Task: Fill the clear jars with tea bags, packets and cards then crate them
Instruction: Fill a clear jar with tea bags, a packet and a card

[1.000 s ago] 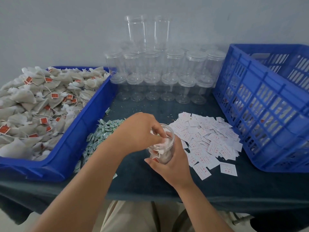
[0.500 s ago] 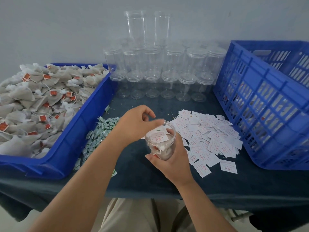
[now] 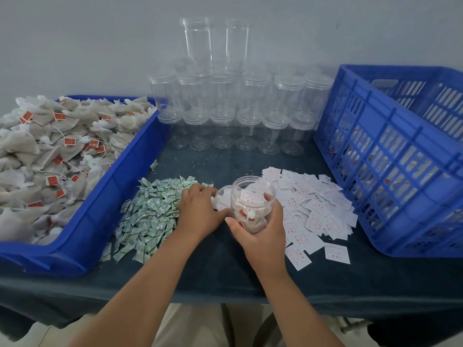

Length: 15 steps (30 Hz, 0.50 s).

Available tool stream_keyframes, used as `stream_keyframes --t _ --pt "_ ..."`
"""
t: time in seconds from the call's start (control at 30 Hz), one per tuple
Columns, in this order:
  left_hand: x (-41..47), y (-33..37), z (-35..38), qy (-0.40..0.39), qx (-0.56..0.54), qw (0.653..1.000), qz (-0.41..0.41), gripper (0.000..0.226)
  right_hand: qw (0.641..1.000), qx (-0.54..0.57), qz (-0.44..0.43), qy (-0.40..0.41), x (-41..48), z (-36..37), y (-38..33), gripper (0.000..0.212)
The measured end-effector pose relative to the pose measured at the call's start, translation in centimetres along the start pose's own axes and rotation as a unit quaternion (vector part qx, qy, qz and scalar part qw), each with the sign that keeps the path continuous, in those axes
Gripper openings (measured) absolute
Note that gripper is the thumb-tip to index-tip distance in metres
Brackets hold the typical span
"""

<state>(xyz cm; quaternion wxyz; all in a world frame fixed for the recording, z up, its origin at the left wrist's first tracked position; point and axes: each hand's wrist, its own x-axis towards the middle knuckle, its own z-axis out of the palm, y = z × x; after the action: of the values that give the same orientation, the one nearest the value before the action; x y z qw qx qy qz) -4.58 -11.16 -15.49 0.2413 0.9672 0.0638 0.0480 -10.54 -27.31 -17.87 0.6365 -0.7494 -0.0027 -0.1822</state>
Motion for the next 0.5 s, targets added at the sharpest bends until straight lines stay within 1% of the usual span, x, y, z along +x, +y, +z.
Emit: stream_keyframes --t 0.17,0.2,0.27,0.3,0.33,0.37,0.43,0.47,0.5 --pt "-1.0 0.4 -0.3 0.033 -0.134 0.99 0.004 0.045 1.0 0.006 -0.001 -0.012 -0.1 -0.1 0.0 0.099" --pt "-1.1 0.3 -0.3 0.046 -0.154 0.987 0.011 0.038 1.0 0.01 -0.003 -0.017 -0.2 -0.1 -0.1 0.097" --pt "-1.5 0.3 -0.9 0.088 -0.194 0.977 0.014 0.008 0.999 0.018 -0.007 -0.028 -0.4 -0.2 -0.3 0.092" --pt "-1.7 0.3 -1.4 0.105 -0.23 0.968 0.005 0.007 0.999 0.02 -0.009 -0.036 -0.5 -0.3 -0.4 0.089" --pt "-1.9 0.4 -2.1 0.113 -0.28 0.953 -0.008 0.013 0.999 0.022 -0.011 -0.046 -0.5 -0.4 -0.5 0.087" --pt "-2.1 0.6 -3.0 0.1 -0.336 0.936 -0.023 0.014 0.998 0.025 -0.012 -0.059 -0.6 -0.4 -0.5 0.087" --pt "-2.6 0.9 -4.7 0.029 -0.444 0.895 -0.034 0.023 0.996 0.024 -0.016 -0.088 -0.6 -0.4 -0.5 0.086" --pt "-2.9 1.1 -5.4 -0.006 -0.475 0.879 -0.029 0.028 0.995 0.019 -0.021 -0.1 -0.7 -0.4 -0.5 0.087" --pt "-3.2 1.0 -6.0 -0.033 -0.484 0.874 -0.009 0.033 0.993 0.014 -0.027 -0.11 -0.7 -0.3 -0.5 0.088"
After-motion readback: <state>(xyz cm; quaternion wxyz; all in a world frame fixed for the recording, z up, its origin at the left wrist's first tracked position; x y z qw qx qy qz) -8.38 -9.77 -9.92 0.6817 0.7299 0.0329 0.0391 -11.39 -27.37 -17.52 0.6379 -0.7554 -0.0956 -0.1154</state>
